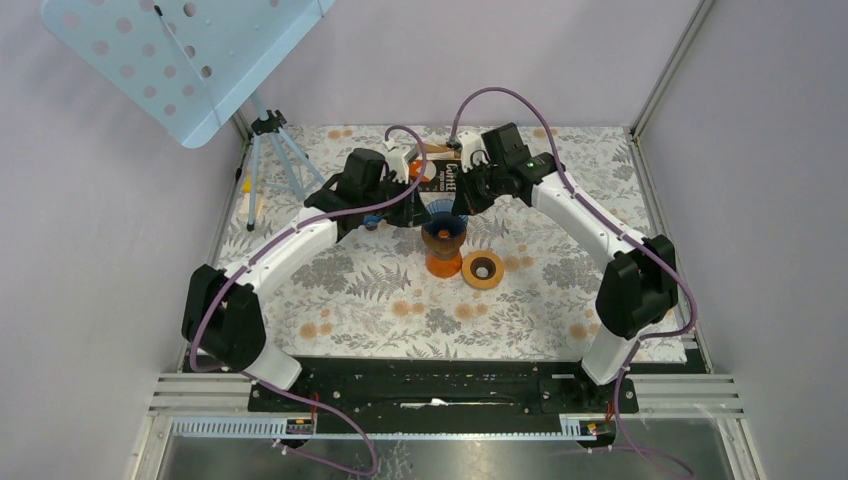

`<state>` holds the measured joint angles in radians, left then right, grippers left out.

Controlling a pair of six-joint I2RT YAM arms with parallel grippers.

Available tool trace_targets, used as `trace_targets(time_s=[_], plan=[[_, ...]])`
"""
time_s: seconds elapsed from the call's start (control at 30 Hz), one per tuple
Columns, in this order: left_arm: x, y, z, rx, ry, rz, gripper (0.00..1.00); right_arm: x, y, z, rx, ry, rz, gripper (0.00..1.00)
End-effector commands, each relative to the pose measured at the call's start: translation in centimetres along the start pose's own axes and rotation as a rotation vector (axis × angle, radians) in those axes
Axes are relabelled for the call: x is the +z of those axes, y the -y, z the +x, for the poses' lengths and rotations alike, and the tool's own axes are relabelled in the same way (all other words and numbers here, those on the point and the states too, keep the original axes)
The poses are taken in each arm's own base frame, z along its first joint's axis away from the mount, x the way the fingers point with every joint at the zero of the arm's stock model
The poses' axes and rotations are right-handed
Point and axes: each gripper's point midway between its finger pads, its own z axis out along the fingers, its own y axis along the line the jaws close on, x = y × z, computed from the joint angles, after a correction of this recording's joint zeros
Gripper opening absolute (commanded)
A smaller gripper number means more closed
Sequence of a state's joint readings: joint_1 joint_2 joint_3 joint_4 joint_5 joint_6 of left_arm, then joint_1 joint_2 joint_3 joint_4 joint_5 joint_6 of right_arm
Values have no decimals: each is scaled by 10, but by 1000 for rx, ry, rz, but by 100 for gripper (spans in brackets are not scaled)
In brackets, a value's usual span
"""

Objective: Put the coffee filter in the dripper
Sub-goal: Place the coffee dripper in the dripper holder.

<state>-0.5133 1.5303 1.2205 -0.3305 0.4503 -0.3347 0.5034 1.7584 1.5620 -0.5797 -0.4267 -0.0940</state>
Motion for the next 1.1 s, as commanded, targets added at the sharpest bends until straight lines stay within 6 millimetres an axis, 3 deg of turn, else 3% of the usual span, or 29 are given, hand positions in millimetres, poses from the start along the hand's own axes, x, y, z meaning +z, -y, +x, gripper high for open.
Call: trace_targets(time_s=[0.0,0.63,0.9,1.07], plan=[[21,-21,77,23,-219,-61,0,30,-6,66,-57,-189,-19,0],[24,-26,96,41,-230,-87,0,40,-3,93,-77,-209,-9,0],[16,-14,64,75,-180,-89,1,25,-13,61,-82,-200,-24,2],[13,-8,46,91,-159,-90,7,19,-13,51,-80,-200,-10,6]])
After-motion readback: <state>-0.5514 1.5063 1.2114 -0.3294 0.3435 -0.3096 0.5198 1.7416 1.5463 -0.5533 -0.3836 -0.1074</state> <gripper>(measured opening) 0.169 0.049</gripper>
